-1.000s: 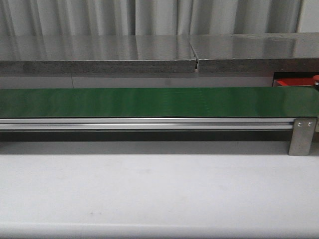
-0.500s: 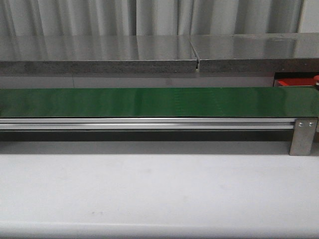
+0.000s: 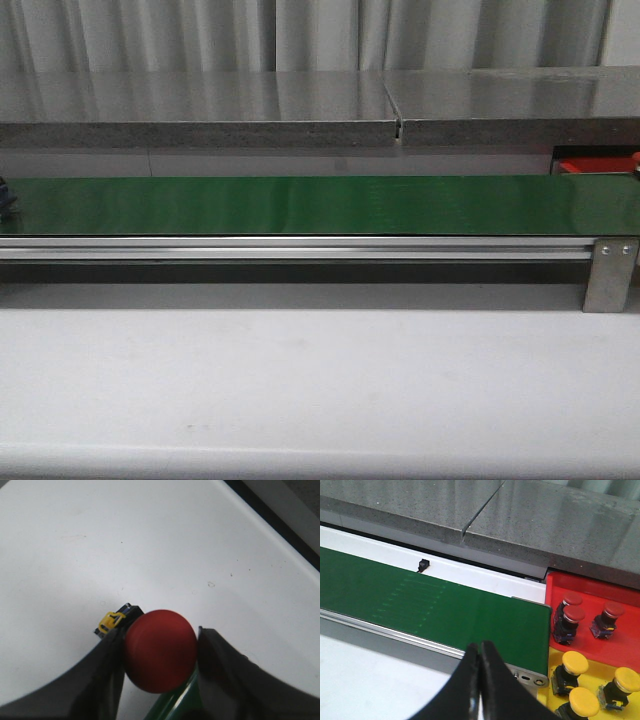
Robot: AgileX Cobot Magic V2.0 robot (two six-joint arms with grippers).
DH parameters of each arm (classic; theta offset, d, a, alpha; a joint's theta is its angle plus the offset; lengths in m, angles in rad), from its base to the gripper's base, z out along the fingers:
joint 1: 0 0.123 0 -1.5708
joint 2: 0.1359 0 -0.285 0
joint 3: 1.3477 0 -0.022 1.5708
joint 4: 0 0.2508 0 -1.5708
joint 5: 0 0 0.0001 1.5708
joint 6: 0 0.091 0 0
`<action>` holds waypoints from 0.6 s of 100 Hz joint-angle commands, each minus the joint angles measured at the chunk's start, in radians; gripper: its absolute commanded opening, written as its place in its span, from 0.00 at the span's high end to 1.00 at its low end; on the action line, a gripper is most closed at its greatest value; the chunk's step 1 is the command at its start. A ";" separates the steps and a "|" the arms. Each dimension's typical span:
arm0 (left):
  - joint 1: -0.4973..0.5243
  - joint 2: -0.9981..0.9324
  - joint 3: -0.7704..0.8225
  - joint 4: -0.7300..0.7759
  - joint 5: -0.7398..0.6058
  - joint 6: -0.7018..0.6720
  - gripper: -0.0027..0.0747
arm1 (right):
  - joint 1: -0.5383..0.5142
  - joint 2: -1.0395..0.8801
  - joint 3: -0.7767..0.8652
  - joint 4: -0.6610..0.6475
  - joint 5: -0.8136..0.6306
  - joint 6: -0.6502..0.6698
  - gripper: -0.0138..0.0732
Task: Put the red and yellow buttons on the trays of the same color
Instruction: 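Set the red button on the green belt and open the left gripper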
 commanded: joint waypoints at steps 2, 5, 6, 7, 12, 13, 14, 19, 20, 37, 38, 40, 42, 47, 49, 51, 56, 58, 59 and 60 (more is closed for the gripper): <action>0.000 -0.140 0.046 -0.003 -0.071 0.002 0.75 | 0.000 0.002 -0.026 0.008 -0.065 -0.007 0.98; 0.000 -0.162 0.074 -0.003 -0.086 0.002 0.75 | 0.000 0.002 -0.026 0.008 -0.067 -0.007 0.98; 0.000 -0.168 0.081 -0.003 -0.090 0.005 0.75 | 0.000 0.002 -0.026 0.008 -0.067 -0.007 0.98; 0.000 -0.179 0.096 -0.003 -0.098 0.008 0.75 | 0.000 0.002 -0.026 0.008 -0.067 -0.007 0.98; 0.000 -0.219 0.146 -0.005 -0.127 0.018 0.75 | 0.000 0.002 -0.026 0.008 -0.067 -0.007 0.98; 0.000 -0.224 0.153 -0.007 -0.131 0.018 0.75 | 0.000 0.002 -0.026 0.008 -0.067 -0.007 0.98; 0.000 -0.234 0.166 -0.007 -0.138 0.020 0.75 | 0.000 0.002 -0.026 0.008 -0.067 -0.007 0.98; 0.000 -0.269 0.208 -0.014 -0.156 0.035 0.75 | 0.000 0.002 -0.026 0.008 -0.067 -0.007 0.98; 0.000 -0.274 0.214 -0.019 -0.158 0.038 0.75 | 0.000 0.002 -0.026 0.008 -0.067 -0.007 0.98; 0.000 -0.342 0.296 -0.092 -0.158 0.106 0.75 | 0.000 0.002 -0.026 0.008 -0.067 -0.007 0.98; 0.000 -0.345 0.298 -0.096 -0.158 0.106 0.75 | 0.000 0.002 -0.026 0.008 -0.067 -0.007 0.98; 0.000 -0.348 0.304 -0.102 -0.158 0.106 0.75 | 0.000 0.002 -0.026 0.008 -0.067 -0.007 0.98; 0.000 -0.350 0.308 -0.109 -0.158 0.111 0.75 | 0.000 0.002 -0.026 0.008 -0.067 -0.007 0.98; -0.003 -0.353 0.314 -0.126 -0.152 0.132 0.75 | 0.000 0.002 -0.026 0.008 -0.067 -0.007 0.98; -0.006 -0.353 0.315 -0.126 -0.146 0.132 0.75 | 0.000 0.002 -0.026 0.008 -0.067 -0.007 0.98; -0.007 -0.353 0.315 -0.126 -0.140 0.132 0.75 | 0.000 0.002 -0.026 0.008 -0.067 -0.007 0.98; -0.014 -0.353 0.319 -0.128 -0.135 0.132 0.75 | 0.000 0.002 -0.026 0.008 -0.067 -0.007 0.98; -0.016 -0.353 0.322 -0.128 -0.135 0.132 0.75 | 0.000 0.002 -0.026 0.008 -0.066 -0.007 0.98; -0.018 -0.353 0.322 -0.128 -0.135 0.132 0.75 | 0.000 0.002 -0.026 0.008 -0.066 -0.007 0.98; -0.021 -0.353 0.322 -0.128 -0.135 0.132 0.75 | 0.000 0.002 -0.026 0.008 -0.066 -0.007 0.98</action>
